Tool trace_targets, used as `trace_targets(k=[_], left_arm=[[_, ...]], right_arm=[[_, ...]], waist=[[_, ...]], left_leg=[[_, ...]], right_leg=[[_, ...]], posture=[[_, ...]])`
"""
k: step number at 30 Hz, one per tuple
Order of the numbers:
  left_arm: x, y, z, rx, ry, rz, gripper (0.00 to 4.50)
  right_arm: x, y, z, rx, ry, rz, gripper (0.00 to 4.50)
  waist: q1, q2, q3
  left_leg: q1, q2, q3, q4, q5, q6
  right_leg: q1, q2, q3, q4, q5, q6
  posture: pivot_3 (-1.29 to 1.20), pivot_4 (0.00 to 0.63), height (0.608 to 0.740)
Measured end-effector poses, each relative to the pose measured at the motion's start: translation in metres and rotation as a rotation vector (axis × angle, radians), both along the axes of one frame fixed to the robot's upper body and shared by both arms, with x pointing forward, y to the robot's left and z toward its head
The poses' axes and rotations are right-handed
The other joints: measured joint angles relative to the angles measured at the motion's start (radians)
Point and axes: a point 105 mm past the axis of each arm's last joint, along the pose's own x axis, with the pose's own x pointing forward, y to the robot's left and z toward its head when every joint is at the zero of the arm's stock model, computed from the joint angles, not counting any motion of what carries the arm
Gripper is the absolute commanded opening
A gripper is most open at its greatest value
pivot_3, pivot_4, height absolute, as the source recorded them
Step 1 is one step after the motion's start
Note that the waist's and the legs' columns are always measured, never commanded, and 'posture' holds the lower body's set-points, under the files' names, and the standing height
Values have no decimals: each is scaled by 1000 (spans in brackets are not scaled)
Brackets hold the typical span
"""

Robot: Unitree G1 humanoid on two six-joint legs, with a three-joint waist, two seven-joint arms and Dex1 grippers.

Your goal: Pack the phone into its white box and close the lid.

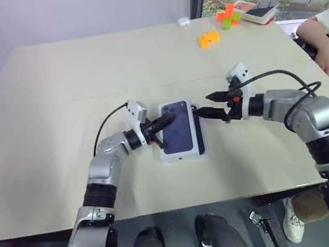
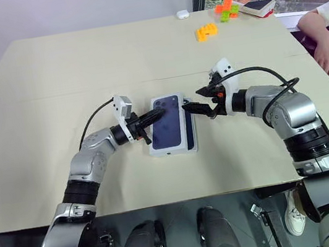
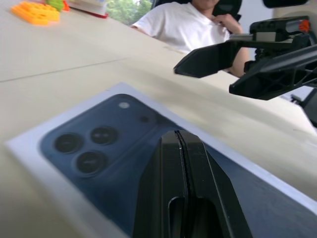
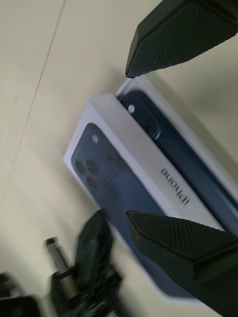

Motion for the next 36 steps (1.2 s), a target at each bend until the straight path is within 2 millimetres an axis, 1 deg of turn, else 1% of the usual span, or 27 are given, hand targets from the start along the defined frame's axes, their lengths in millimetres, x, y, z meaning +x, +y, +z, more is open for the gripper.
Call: trace_targets(k=[2, 4, 5, 6, 7, 9, 11, 12, 14, 19, 23, 27, 32, 36], left_arm=[[2, 11, 7, 11, -25, 33, 0], [2, 23, 8, 37, -33, 58, 0], [2, 29, 5, 52, -20, 72, 0], [2, 35, 1, 65, 0, 89, 0], [2, 42, -5, 79, 29, 105, 0], [2, 51, -12, 110, 81, 125, 0], [-1, 58, -18, 149, 133, 130, 0], [-2, 59, -18, 161, 145, 128, 0], [-3, 57, -18, 168, 154, 116, 0], [-6, 45, -27, 203, 193, 56, 0], [-7, 26, -34, 203, 253, -16, 0], [-4, 21, -40, 232, 284, -41, 0], [-3, 15, -41, 230, 275, -52, 0], [-2, 12, -40, 207, 275, -48, 0]], right_arm=[[0, 0, 0, -10, -16, 7, 3619], [2, 1, 1, -2, -30, 7, 2596], [2, 0, 1, -14, -47, 11, 2033], [2, 0, 2, -27, -68, 17, 1569], [1, -2, 1, -49, -91, 27, 824], [0, -3, -4, -85, -108, 40, 27], [-6, 0, -15, -128, -109, 72, 27], [-9, 2, -21, -141, -98, 89, 27], [-10, 6, -27, -167, -102, 104, 27], [-8, 10, -29, -224, -151, 117, 27], [-8, 11, -30, -239, -156, 119, 27], [-7, 9, -30, -255, -161, 113, 27], [-6, 6, -28, -261, -170, 98, 27], [-7, 3, -30, -264, -164, 89, 27]], waist=[[0, 0, 0], [0, 0, 0], [0, 0, 0], [0, 0, 0], [0, 0, 0], [2, 0, 0], [3, 0, 0], [3, 0, 0], [2, 0, 0], [2, 0, 0], [2, 0, 0], [0, 0, 0], [3, 0, 0], [4, 0, 0]], left_leg=[[0, 0, 0, 0, 0, 0], [0, 0, 0, 0, 0, 0], [0, 0, 0, 0, 0, 0], [0, 0, 0, 0, 0, 0], [0, 0, 0, 0, 0, 0], [0, 0, 0, 0, 0, 0], [0, 0, 0, 0, 0, 0], [0, 0, 0, 0, 0, 0], [0, 0, 0, 0, 0, 0], [1, -1, 0, 1, 1, -1], [0, -1, 0, 1, 1, -1], [1, -2, 0, 1, 1, -1], [1, -2, 0, 1, 1, -1], [1, -2, 0, 2, 1, -1]], right_leg=[[0, 0, 0, 1, 0, 0], [0, 0, 0, 1, 0, 0], [0, 0, 0, 1, 0, 0], [0, 0, 0, 1, 0, 0], [0, 0, 0, 1, 0, 0], [0, 0, 0, 0, 0, 0], [0, 0, 0, 0, 0, 0], [0, -1, 0, 0, 0, 0], [0, -1, 0, 1, 0, 0], [0, -1, 0, 1, 0, 0], [0, -1, 0, 1, 0, 0], [0, -1, 0, 1, 0, 0], [2, -1, 0, 2, 0, 0], [2, -1, 0, 1, 0, 0]], posture=[[0, 150, 740], [0, 150, 740], [0, 150, 740], [0, 150, 740], [0, 150, 740], [0, 150, 740], [0, 150, 740], [0, 150, 740], [0, 150, 740], [0, 150, 740], [0, 150, 740], [0, 150, 740], [0, 150, 740], [0, 150, 740]])
